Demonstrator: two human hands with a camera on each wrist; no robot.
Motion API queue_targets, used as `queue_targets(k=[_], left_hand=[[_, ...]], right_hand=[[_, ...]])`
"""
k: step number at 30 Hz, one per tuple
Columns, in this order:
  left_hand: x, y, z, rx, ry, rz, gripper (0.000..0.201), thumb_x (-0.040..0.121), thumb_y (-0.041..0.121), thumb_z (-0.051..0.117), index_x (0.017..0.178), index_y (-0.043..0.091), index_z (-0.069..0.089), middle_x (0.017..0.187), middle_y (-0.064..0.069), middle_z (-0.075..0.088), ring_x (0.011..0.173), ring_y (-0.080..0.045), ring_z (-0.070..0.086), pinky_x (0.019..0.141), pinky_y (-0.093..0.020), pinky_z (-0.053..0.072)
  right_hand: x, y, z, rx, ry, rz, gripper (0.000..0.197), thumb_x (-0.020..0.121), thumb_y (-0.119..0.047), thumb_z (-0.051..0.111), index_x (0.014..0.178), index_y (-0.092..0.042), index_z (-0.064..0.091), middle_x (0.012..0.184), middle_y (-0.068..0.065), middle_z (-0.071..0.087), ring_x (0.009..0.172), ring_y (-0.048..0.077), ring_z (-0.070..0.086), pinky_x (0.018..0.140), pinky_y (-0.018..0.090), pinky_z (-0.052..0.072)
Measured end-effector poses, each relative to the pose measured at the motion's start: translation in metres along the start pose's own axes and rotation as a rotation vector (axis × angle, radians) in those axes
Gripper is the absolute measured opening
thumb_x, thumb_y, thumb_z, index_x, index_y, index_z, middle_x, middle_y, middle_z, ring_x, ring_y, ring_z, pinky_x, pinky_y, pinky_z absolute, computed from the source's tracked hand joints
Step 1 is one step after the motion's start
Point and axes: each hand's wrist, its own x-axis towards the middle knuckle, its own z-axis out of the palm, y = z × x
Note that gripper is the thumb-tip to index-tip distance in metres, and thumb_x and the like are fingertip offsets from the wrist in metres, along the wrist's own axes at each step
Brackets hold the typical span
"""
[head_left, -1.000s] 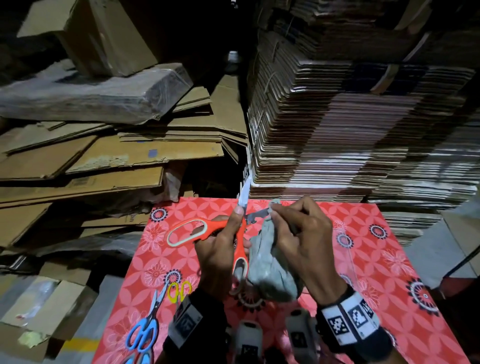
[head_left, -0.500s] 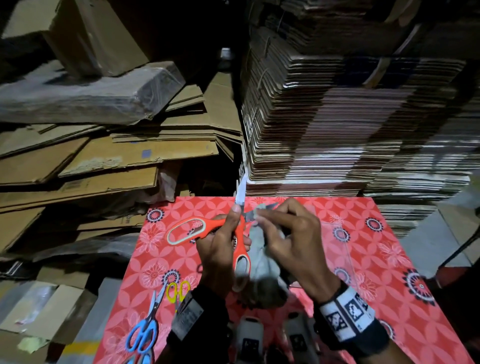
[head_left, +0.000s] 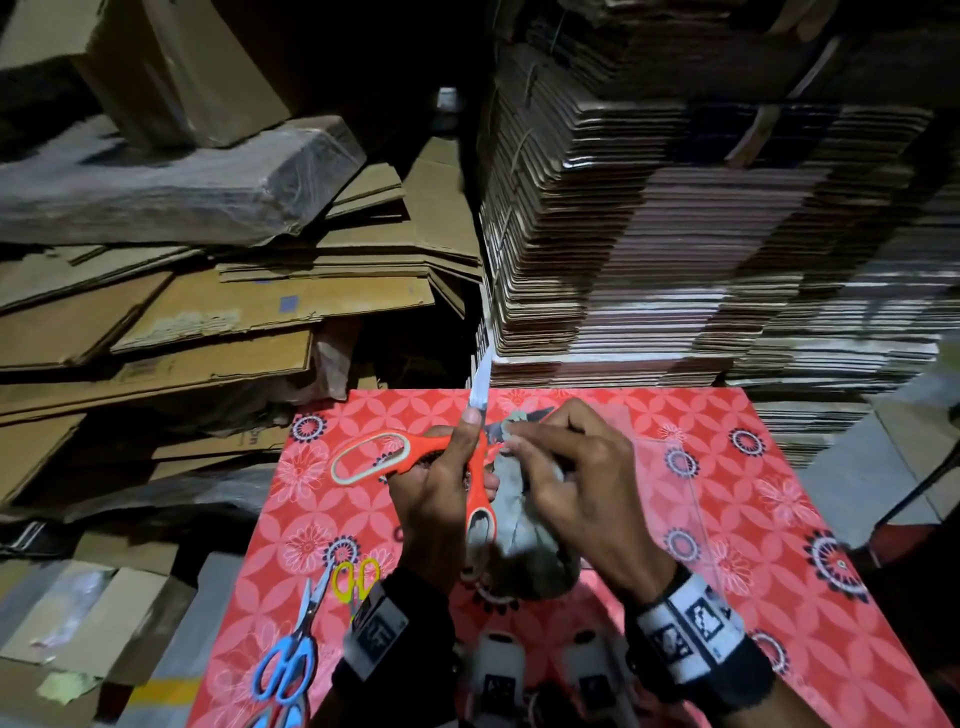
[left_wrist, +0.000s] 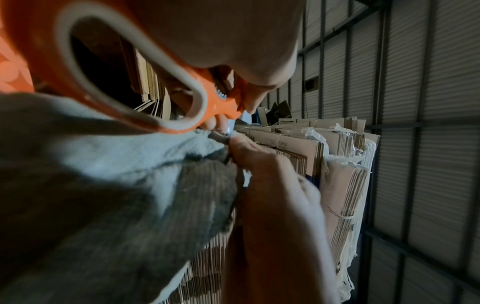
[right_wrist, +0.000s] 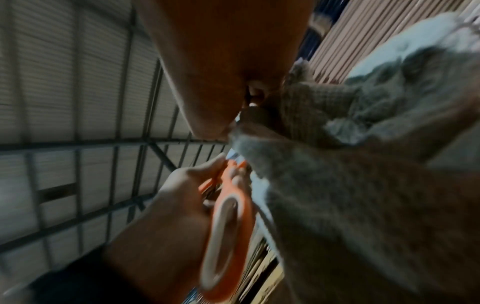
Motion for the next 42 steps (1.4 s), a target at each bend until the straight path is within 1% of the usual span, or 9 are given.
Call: queue_targets(k=[4,8,12,17,21,29,33,38,42], left_hand=[[-0.008,-0.001,0.001,0.011,-0.039,0.034,0.04,0.095,0.023,0.073,0.071,-0.007,0.066,0.059,-0.021,0.058,0.046,-0.024,0.053,0.047,-0.028,0.046],[-0.01,-0.003,0.002,-0.015,-0.064,0.03,0.035,0.088,0.033,0.076,0.06,0.014,0.07,0.054,-0.018,0.057,0.046,-0.024,0.051,0.053,-0.033,0.044],[-0.007,-0.001,0.002,0.013,-0.071,0.029,0.039,0.095,0.023,0.074,0.056,0.022,0.07,0.05,-0.008,0.056,0.043,-0.023,0.052,0.051,-0.032,0.046],[-0.01,-0.003,0.002,-0.015,-0.061,0.014,0.035,0.094,0.024,0.073,0.068,0.002,0.069,0.053,-0.018,0.057,0.044,-0.022,0.052,0.049,-0.03,0.045],[-0.006,-0.003,-0.006,0.044,-0.053,0.035,0.045,0.095,0.03,0.074,0.059,0.005,0.065,0.055,-0.021,0.059,0.05,-0.029,0.052,0.054,-0.043,0.044],[-0.004,-0.005,-0.003,0.03,-0.042,-0.048,0.042,0.094,0.027,0.076,0.055,0.013,0.068,0.055,-0.02,0.061,0.045,-0.026,0.055,0.053,-0.034,0.047],[-0.003,-0.008,-0.002,0.009,-0.049,-0.05,0.04,0.095,0.027,0.074,0.058,0.011,0.068,0.054,-0.02,0.059,0.044,-0.025,0.053,0.055,-0.033,0.046],[-0.004,0.002,-0.006,-0.041,-0.028,-0.014,0.043,0.096,0.022,0.072,0.058,0.005,0.061,0.049,-0.014,0.057,0.039,-0.02,0.049,0.047,-0.026,0.043],[-0.003,0.008,-0.005,-0.058,-0.007,-0.026,0.05,0.099,0.021,0.069,0.051,0.006,0.062,0.045,-0.012,0.054,0.034,-0.015,0.046,0.04,-0.02,0.039]], right_hand=[[0.014,0.017,-0.012,-0.024,0.121,0.098,0.02,0.087,-0.005,0.082,0.099,-0.021,0.083,0.07,0.0,0.05,0.067,0.004,0.049,0.061,0.011,0.034],[0.0,-0.005,0.0,0.027,0.034,0.001,0.015,0.087,-0.005,0.082,0.1,-0.013,0.083,0.074,-0.001,0.054,0.069,0.003,0.054,0.063,0.013,0.04],[0.011,0.015,-0.009,0.002,0.136,0.071,0.015,0.087,-0.006,0.083,0.1,-0.014,0.084,0.071,0.0,0.053,0.068,0.0,0.051,0.063,0.01,0.036],[-0.002,0.003,-0.003,-0.008,0.077,-0.013,0.016,0.087,-0.006,0.083,0.101,-0.013,0.084,0.072,0.0,0.055,0.067,0.004,0.051,0.064,0.01,0.038],[0.008,0.023,-0.013,-0.021,0.155,0.107,0.017,0.087,-0.006,0.083,0.102,-0.015,0.084,0.071,0.001,0.054,0.067,0.003,0.051,0.062,0.013,0.036],[0.005,0.023,-0.008,0.001,0.154,0.108,0.017,0.087,-0.008,0.083,0.101,-0.018,0.084,0.073,-0.002,0.056,0.068,0.001,0.054,0.062,0.011,0.037],[-0.004,0.009,-0.001,-0.021,0.07,-0.009,0.016,0.087,-0.008,0.083,0.101,-0.014,0.084,0.072,-0.003,0.055,0.067,-0.002,0.049,0.065,0.008,0.036],[0.013,0.038,-0.019,0.012,0.109,0.175,0.017,0.087,-0.014,0.084,0.099,-0.026,0.083,0.07,0.001,0.053,0.067,0.011,0.053,0.06,0.02,0.039],[0.007,0.029,-0.029,0.101,0.143,0.167,0.017,0.088,-0.013,0.083,0.101,-0.023,0.083,0.073,0.0,0.054,0.067,0.006,0.052,0.061,0.016,0.039]])
